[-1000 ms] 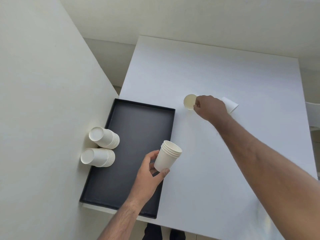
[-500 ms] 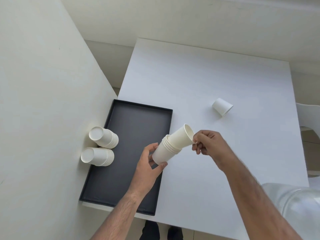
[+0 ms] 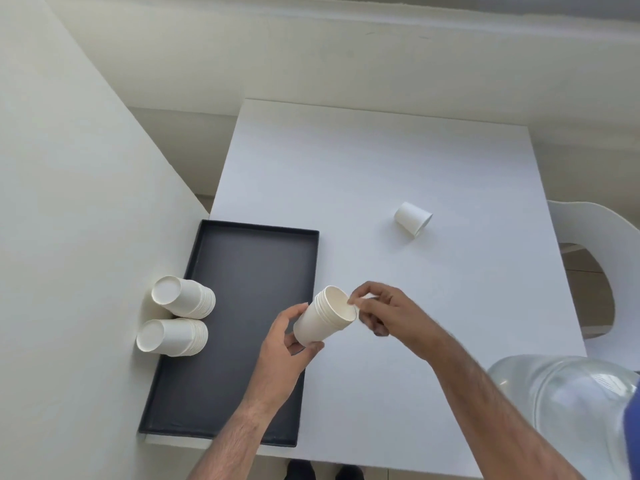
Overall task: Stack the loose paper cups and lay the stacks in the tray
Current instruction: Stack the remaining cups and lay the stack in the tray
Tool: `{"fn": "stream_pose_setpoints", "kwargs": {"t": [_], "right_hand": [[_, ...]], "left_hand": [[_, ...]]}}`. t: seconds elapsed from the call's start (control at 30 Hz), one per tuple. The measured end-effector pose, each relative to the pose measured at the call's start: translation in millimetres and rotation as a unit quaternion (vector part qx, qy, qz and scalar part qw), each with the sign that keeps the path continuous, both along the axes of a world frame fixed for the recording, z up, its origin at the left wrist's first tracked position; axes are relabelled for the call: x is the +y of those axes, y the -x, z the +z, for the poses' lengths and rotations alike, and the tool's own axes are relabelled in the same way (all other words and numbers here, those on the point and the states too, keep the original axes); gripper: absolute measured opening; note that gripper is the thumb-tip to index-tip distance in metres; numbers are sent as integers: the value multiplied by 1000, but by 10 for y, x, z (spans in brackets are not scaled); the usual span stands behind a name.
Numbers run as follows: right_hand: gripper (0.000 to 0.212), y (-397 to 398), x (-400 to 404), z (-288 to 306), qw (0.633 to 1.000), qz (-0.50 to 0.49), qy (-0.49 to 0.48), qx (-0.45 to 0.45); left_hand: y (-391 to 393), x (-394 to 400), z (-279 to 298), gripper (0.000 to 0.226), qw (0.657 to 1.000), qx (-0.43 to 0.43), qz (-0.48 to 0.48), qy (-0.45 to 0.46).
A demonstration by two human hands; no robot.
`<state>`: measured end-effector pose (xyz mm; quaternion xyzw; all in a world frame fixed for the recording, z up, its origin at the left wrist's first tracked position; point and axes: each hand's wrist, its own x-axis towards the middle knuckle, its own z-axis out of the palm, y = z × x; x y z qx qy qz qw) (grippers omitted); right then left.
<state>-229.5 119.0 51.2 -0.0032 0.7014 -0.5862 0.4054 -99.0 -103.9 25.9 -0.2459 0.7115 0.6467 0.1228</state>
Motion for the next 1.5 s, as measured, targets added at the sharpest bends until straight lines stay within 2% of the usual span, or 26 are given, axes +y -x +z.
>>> {"fn": "stream_pose_setpoints", "kwargs": {"t": [0.07,0.17,0.3,0.57,0.7,0.8,0.97,1.1,1.2,1.33,1.5], "right_hand": [[18,141,126,-115,994,-106,-15,20],[8,461,317,-325,963,-239,-96,80],[3,968,551,-524,924,-313,-172,139],[29,1611,529,-664,936,-247,-222,115],[42,1720,440,-673,929,-275,-220,113],[40,1656,430,-658,922,-282,-225,141],[30,1302,436,-527,908,-295,-230,191],[13,856,354,-266,892,-330,-189,243],[8,483,261,-66,895,-335,-151,251],[12,23,185,241,906,-325,-94,255],[32,-403,257,672,916,-263,-36,302]], "left_hand": [[9,50,-13,67,1000,-7,2,-2],[5,89,-29,67,1000,-11,-1,-12],[7,143,-64,66,1000,-18,-4,-22],[33,150,-128,68,1000,-23,-5,-21],[29,131,-156,67,1000,-22,-1,-12],[22,126,-158,66,1000,-23,7,-3],[-17,176,-116,65,1000,-25,12,2],[-49,232,-24,65,1000,-16,6,4],[-99,271,19,64,1000,-14,-1,3],[-159,334,74,64,1000,-7,-9,0],[-265,365,192,62,1000,6,0,-13]]}}
